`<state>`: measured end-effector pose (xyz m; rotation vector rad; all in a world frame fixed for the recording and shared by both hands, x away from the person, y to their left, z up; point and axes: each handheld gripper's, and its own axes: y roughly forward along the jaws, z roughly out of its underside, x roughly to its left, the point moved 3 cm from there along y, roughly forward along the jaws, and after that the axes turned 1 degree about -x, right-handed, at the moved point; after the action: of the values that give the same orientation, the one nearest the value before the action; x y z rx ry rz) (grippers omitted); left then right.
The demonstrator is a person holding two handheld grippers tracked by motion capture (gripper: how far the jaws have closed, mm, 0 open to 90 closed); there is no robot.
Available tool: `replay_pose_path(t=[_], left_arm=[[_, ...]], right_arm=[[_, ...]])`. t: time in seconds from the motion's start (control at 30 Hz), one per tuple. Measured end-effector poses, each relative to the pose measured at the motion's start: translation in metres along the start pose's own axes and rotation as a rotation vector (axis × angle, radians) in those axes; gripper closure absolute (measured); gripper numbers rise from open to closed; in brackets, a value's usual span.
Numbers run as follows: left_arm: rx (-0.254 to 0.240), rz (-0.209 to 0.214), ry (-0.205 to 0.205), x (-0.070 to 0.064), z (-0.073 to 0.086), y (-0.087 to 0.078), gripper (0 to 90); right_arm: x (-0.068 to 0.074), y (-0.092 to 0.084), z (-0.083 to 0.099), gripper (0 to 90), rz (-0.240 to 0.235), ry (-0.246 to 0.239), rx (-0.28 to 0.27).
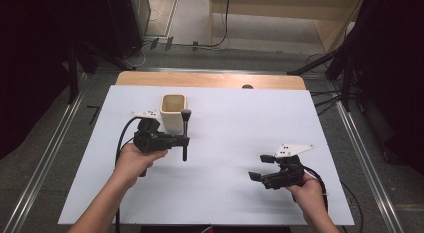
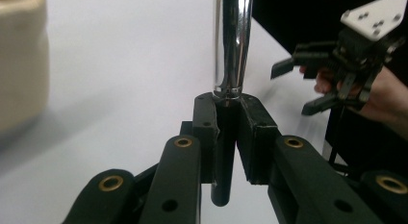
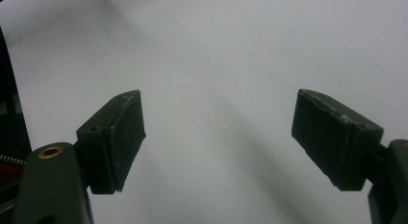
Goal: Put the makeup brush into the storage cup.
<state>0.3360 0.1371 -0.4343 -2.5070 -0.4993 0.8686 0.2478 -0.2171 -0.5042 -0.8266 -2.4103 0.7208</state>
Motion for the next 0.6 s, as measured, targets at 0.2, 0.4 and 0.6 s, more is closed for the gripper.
replay_pose_path(t=[0.2,0.4,0.6], left_arm=[[-0.003,-0.026,0.003,0.004,-0.017,-0.006,79.3],[-0.017,-0.046,0.010,0.004,-0.034,-0.015,79.3],[-0.019,-0.075,0.012,0.010,-0.051,-0.017,79.3]], right_arm=[[0.001,0.000,0.000,20.5,0.005,-0.003,0.001],[-0.001,-0.002,-0.001,20.5,0.024,0.000,-0.011],[0.002,0.000,-0.001,20.5,0.013,-0.013,-0.006]])
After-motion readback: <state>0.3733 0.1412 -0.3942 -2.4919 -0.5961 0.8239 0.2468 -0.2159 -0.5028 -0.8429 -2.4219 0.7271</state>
